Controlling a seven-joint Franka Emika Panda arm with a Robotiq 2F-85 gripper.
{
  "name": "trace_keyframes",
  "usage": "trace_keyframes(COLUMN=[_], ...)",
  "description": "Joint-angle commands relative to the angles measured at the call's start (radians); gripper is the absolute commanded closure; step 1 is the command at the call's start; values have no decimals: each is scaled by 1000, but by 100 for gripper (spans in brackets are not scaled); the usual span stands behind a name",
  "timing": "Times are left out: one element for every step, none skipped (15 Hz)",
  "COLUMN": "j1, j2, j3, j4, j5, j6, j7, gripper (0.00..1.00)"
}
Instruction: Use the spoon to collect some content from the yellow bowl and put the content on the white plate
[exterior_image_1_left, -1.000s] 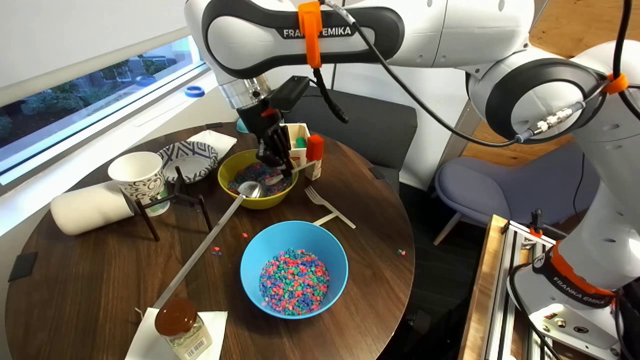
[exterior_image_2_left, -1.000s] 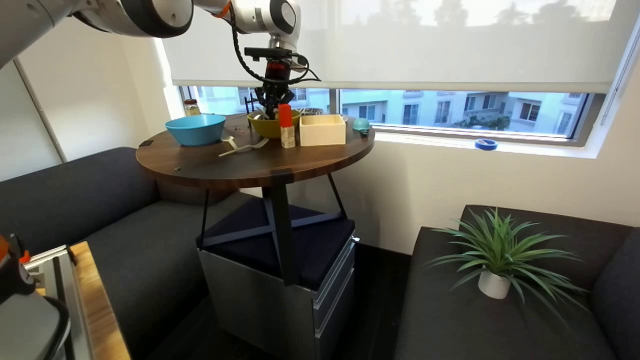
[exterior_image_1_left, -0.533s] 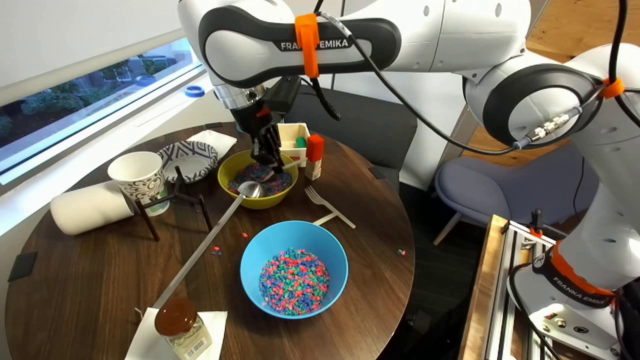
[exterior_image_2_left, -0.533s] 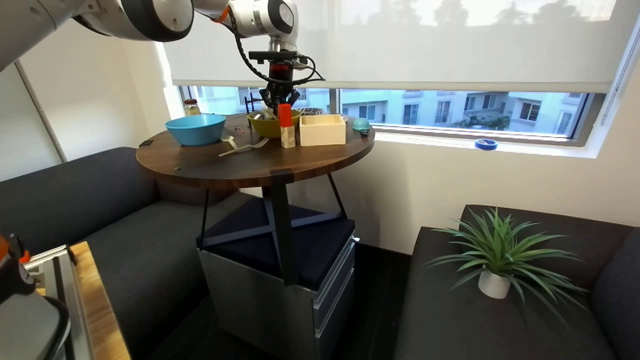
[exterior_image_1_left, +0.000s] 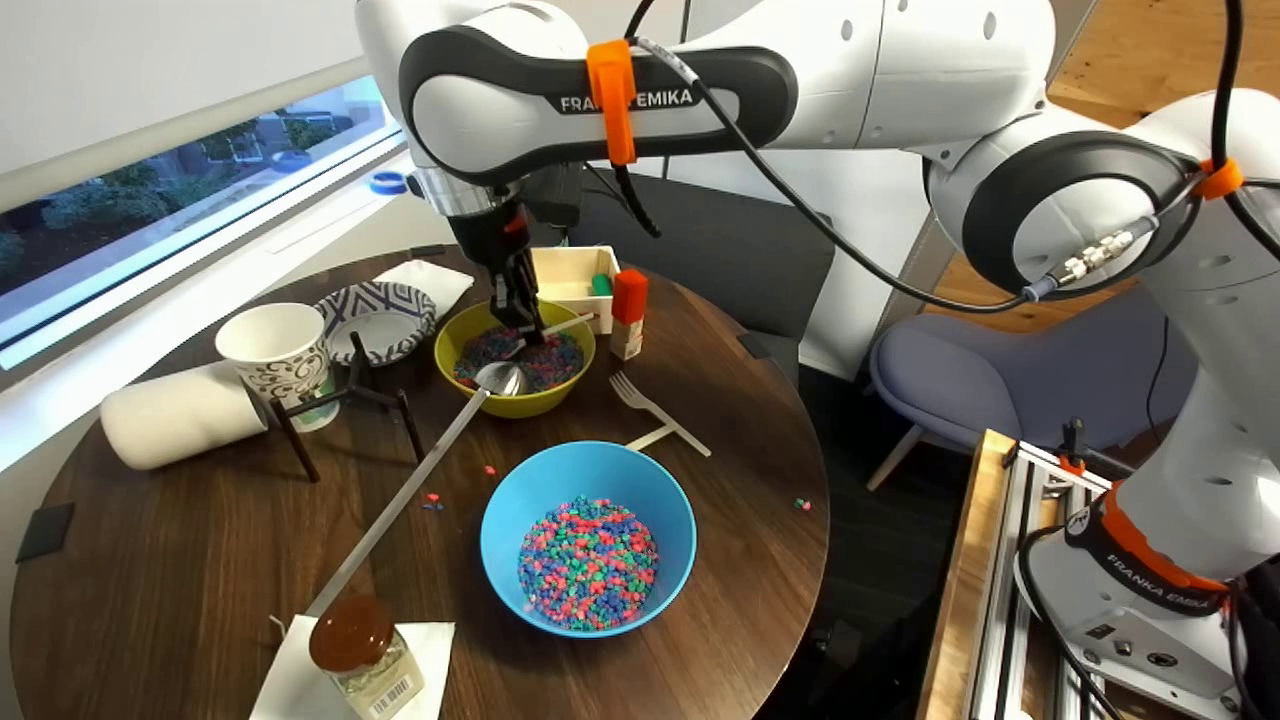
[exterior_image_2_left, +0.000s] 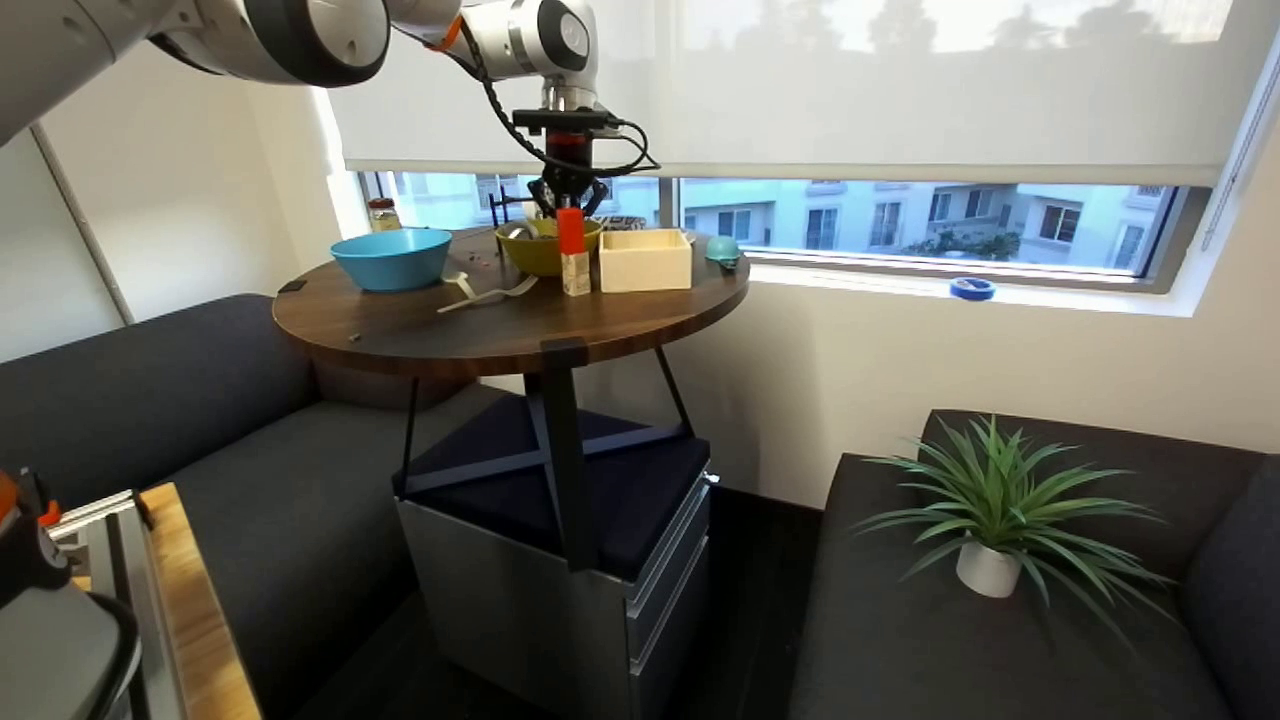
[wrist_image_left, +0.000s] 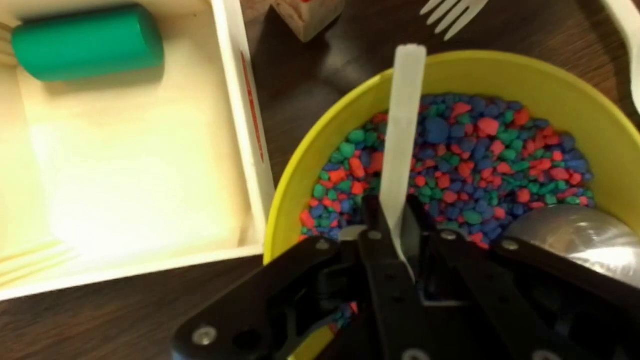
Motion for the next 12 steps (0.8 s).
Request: trace_keyframes(j1=[-4, -6, -7, -7, -8, -8, -8, -10, -11, -12, -12, -13], j2=[6, 4, 2, 1, 0, 0, -1, -1, -2, -3, -4, -5], j3=[8, 9, 7, 5, 4, 2, 1, 2, 2, 3, 3, 5], j4=[-4, -6, -9, -10, -12, -13, -15, -16, -17, -18, -19, -20], j5=[-9, -7, -10, -12, -12, -14, -15, -12, -11, -9, -8, -6], j6=[42, 49, 55, 63, 68, 76, 88, 95, 104, 112, 120, 129], j7=[-76, -98, -115, -131, -145, -159, -170, -181, -191, -198, -208, -214], gripper=[96, 96, 96, 96, 96, 96, 96, 96, 96, 96, 96, 96])
